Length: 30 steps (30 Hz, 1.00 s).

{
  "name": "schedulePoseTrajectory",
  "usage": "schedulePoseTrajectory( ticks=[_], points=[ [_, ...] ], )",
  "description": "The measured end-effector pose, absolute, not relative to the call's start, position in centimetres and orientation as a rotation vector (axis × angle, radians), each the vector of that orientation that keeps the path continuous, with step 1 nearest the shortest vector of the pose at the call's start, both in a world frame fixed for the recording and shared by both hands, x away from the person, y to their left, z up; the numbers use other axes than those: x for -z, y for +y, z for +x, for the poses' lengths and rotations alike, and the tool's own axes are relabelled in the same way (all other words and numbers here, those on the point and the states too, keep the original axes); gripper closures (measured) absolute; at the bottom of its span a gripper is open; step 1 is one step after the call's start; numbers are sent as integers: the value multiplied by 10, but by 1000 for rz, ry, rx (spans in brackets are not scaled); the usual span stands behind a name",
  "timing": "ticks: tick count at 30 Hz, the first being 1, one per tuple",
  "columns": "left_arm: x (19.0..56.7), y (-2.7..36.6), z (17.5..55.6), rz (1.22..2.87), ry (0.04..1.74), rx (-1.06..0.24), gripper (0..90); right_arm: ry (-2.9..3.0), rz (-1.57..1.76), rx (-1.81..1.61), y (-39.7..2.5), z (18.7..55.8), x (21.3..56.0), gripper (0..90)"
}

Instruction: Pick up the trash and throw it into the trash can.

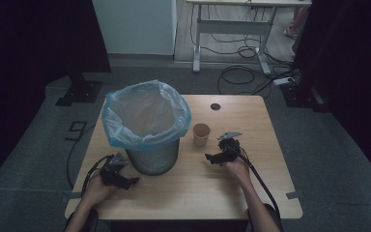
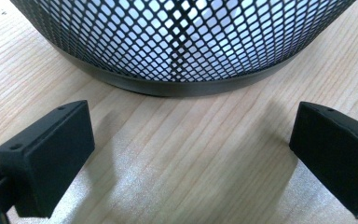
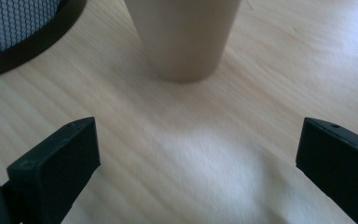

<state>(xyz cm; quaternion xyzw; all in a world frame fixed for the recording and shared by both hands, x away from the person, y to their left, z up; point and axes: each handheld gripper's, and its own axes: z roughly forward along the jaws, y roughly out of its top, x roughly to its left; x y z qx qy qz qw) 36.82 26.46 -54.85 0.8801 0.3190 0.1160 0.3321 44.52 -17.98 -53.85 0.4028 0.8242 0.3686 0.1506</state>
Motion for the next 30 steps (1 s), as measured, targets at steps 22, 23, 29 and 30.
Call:
schedulePoseTrajectory(
  ticks=[22,23,29,30],
  points=[
    [549,265,368,2298,834,-301,0,2298,1136,-1069,-126,496,523,38],
    [549,265,368,2299,834,-301,0,2301,1132,-1074,-126,497,522,76],
    [549,265,368,2298,834,-301,0,2316,1083,-1096,-121,495,516,246],
    [549,265,368,2298,834,-301,0,2316,1088,-1099,-121,495,515,247]
  ],
)
